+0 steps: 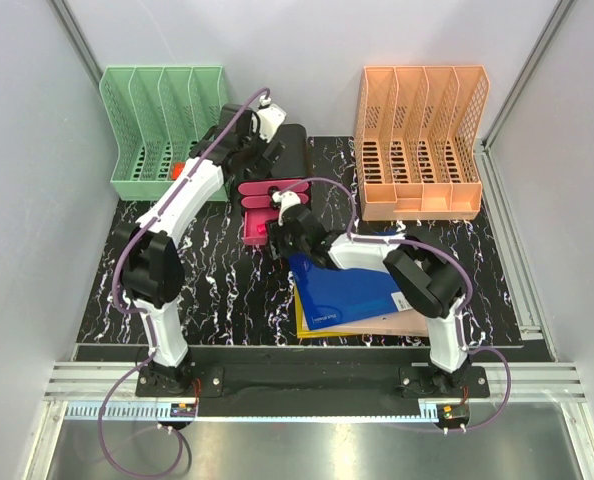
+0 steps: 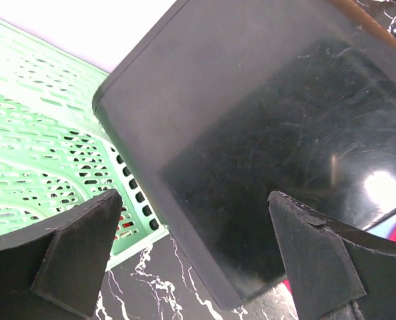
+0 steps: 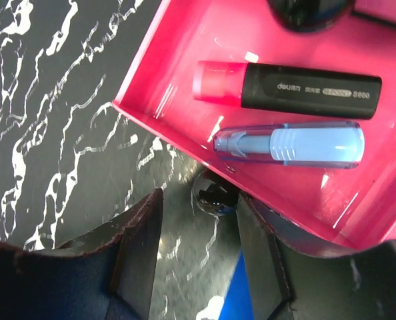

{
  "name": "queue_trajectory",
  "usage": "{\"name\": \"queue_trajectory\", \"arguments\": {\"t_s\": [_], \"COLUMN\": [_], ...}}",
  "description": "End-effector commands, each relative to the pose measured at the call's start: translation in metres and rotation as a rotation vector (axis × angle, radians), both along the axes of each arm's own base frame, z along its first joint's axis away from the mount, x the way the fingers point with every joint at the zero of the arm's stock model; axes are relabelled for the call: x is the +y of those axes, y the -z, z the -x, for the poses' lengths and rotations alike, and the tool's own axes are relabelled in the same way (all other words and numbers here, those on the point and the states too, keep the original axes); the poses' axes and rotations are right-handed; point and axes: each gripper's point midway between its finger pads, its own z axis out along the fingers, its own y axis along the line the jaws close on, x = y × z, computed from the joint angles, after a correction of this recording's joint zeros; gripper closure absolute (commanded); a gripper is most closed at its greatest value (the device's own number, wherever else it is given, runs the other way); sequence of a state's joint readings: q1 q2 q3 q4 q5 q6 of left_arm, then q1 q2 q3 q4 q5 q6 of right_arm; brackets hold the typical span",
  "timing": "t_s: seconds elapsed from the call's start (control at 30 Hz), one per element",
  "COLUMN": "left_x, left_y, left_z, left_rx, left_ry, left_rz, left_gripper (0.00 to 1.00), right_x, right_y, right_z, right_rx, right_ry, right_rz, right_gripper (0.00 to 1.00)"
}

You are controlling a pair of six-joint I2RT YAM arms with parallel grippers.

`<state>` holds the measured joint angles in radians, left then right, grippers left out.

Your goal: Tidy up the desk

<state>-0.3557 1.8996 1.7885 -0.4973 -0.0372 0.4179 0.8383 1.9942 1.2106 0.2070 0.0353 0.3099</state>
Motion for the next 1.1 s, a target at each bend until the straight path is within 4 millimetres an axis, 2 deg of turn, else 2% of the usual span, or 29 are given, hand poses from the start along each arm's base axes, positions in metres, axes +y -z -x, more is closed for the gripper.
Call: {"name": "queue_trajectory", "arguments": {"t_s": [0.0, 0.03, 0.2, 0.37, 0.5, 0.6, 0.67, 0.77, 0.9, 1.07], "left_x": [0.006, 0.007, 0.009, 0.01, 0.011, 0.01, 0.012, 0.012, 0.009, 0.01], "left_y": [0.029, 0.03, 0.033, 0.035, 0.036, 0.037, 0.039, 0.04, 0.04, 0.039], "left_z": [0.027, 0.028, 0.033, 0.035, 0.038, 0.039, 0.04, 0.041, 0.043, 0.043], "left_rx": [0.12, 0.122, 0.127, 0.131, 0.134, 0.135, 0.139, 0.141, 0.147, 0.144], "left_ry": [0.037, 0.039, 0.05, 0.054, 0.056, 0.059, 0.06, 0.061, 0.077, 0.076], "left_rz": [-0.045, -0.049, -0.063, -0.066, -0.071, -0.072, -0.077, -0.079, -0.066, -0.071], "left_gripper": [0.01, 0.01, 0.02, 0.02, 0.02, 0.01, 0.02, 0.02, 0.02, 0.02], "right_x": [0.022, 0.025, 0.022, 0.019, 0.01, 0.007, 0.008, 0.005, -0.003, 0.005], "right_y": [-0.022, -0.028, -0.029, -0.026, -0.033, -0.046, -0.044, -0.056, -0.069, -0.066], "right_z": [-0.026, -0.031, -0.051, -0.062, -0.074, -0.08, -0.085, -0.092, -0.103, -0.112], "right_rx": [-0.083, -0.092, -0.098, -0.11, -0.176, -0.228, -0.222, -0.263, -0.315, -0.319], "right_ry": [-0.024, -0.019, 0.012, 0.031, 0.103, 0.144, 0.158, 0.21, 0.283, 0.277], "right_rz": [-0.032, -0.04, -0.046, -0.037, -0.059, -0.1, -0.087, -0.123, -0.15, -0.128], "right_gripper": [0.43, 0.43, 0.43, 0.43, 0.43, 0.35, 0.34, 0.32, 0.24, 0.21]}}
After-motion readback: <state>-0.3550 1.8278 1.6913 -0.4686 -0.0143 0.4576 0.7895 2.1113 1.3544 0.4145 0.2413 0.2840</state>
